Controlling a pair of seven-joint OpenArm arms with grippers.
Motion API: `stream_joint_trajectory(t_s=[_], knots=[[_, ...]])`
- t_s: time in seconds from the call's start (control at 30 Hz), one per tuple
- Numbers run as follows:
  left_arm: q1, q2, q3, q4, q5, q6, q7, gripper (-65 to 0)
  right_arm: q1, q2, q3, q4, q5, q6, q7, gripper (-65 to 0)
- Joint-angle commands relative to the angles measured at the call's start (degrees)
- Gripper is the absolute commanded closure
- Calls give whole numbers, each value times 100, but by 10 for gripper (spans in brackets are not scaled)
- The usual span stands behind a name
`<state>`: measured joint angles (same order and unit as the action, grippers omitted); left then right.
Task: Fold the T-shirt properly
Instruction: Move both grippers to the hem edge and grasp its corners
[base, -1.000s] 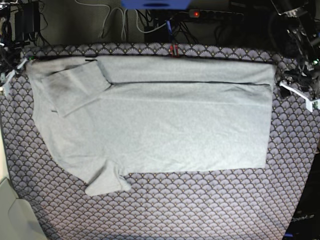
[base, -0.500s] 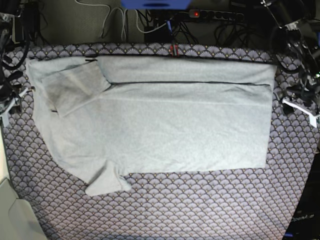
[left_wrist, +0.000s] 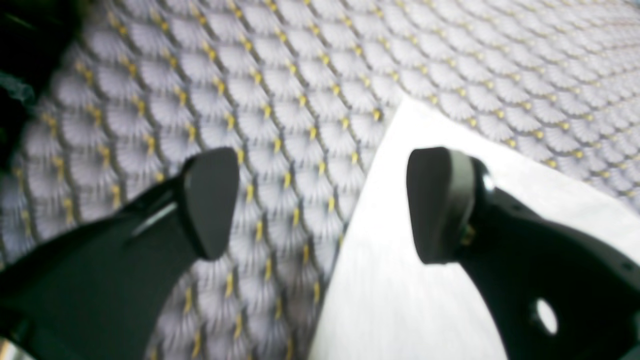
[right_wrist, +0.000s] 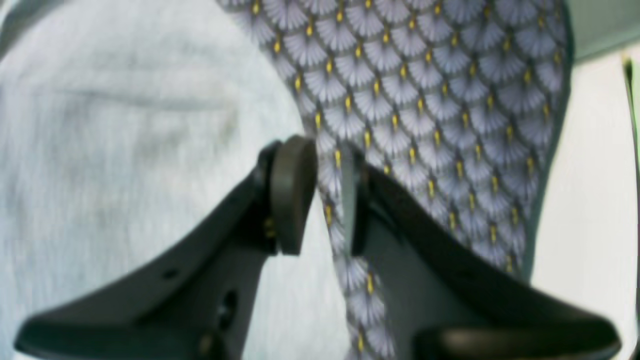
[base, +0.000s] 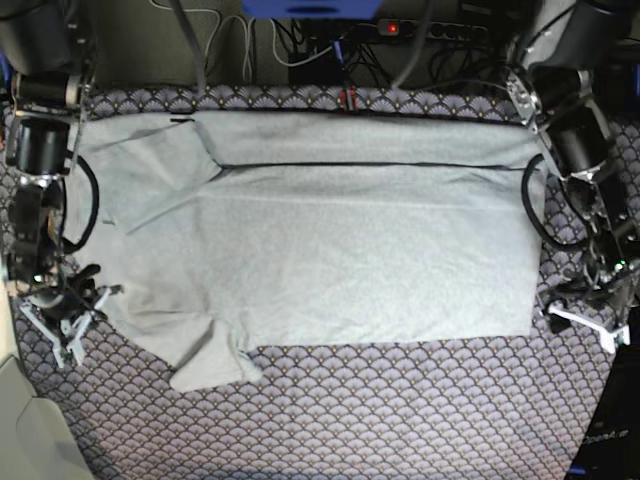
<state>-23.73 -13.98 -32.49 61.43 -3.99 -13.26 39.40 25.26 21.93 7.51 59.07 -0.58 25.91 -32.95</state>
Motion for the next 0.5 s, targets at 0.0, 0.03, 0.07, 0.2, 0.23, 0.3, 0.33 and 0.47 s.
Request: stream_joint_trajectory(t_s=[0.0,0.03,0.07,0.2,0.23,0.3,0.33,0.47], knots=[[-190,-48,150,-90,140,3,-305,-511,266,88,-52,-197,18,-2,240,-148],[-243,-40,247,-284,227,3,-533,-511,441,88,-113,-505,18,-2,398,-148],[-296,-40,352,-442,271,3,-683,-511,600,88,-149,-751,18,-2,504,-148],[-612,-57,493,-1321,315,11,-1078,-509,916,79,-149,-1428,18,-2,855,-175],[-691,-66,493,-1585,307,11,-1184,-509,969,79,-149,-1560,18,-2,987,-194],[-770,-75,511,-1857,289,11,-1324,-509,987,70,-149,-1639,18,-2,1172,-241],[-770,-75,528,-1857,307,11,-1351,-509,978,70,-149,-1639,18,-2,1198,-265],[-770,-75,502,-1910,315,11,-1351,-511,978,70,-96,-1639,54,-2,1216,-359]])
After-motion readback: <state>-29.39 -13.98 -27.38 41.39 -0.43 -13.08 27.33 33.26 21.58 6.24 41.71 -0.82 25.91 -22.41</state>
